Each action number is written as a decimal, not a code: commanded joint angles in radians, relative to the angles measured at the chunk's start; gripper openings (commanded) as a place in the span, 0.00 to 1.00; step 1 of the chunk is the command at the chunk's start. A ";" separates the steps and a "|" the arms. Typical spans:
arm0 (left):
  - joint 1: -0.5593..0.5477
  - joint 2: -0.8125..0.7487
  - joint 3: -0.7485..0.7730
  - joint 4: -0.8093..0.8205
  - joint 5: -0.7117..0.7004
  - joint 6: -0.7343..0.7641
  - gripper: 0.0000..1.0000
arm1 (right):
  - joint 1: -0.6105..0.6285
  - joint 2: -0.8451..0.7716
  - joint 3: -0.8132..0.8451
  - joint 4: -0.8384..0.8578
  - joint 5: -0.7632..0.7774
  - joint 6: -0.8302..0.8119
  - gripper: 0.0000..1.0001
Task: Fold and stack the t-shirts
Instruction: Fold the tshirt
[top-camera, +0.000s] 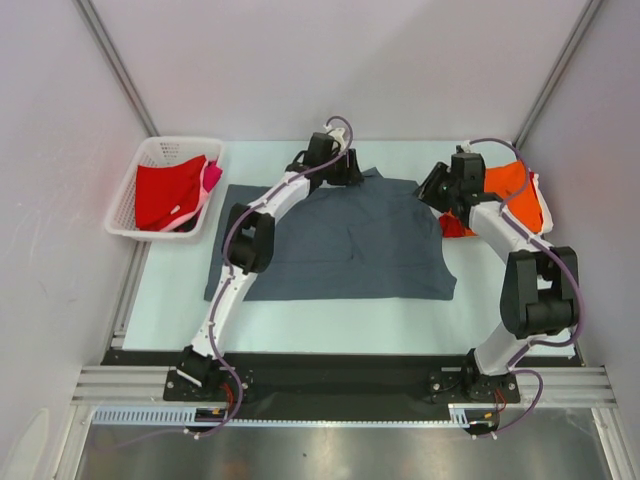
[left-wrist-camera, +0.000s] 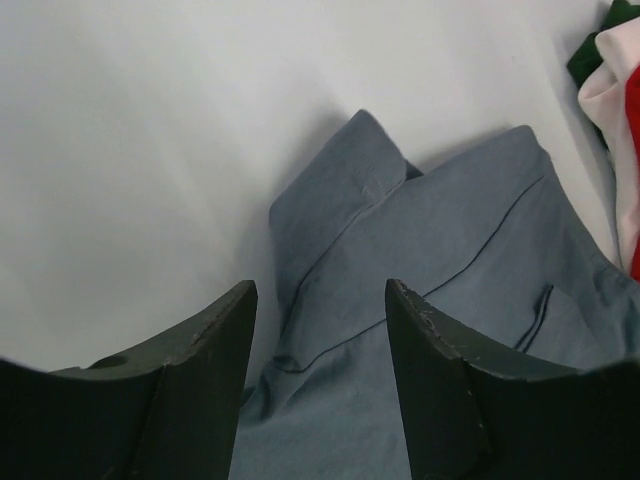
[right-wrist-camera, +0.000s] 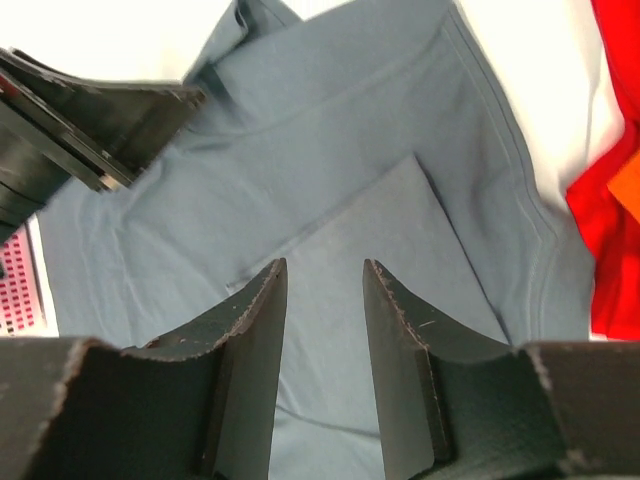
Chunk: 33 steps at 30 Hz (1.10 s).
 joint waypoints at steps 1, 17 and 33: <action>0.008 0.005 0.051 -0.007 0.007 -0.075 0.58 | -0.005 0.034 0.073 0.016 -0.022 0.007 0.42; 0.128 -0.084 -0.221 0.318 0.142 -0.367 0.00 | -0.011 0.514 0.556 -0.124 -0.019 -0.045 0.41; 0.135 -0.079 -0.245 0.367 0.180 -0.381 0.44 | 0.130 0.808 0.977 -0.170 0.016 -0.290 0.48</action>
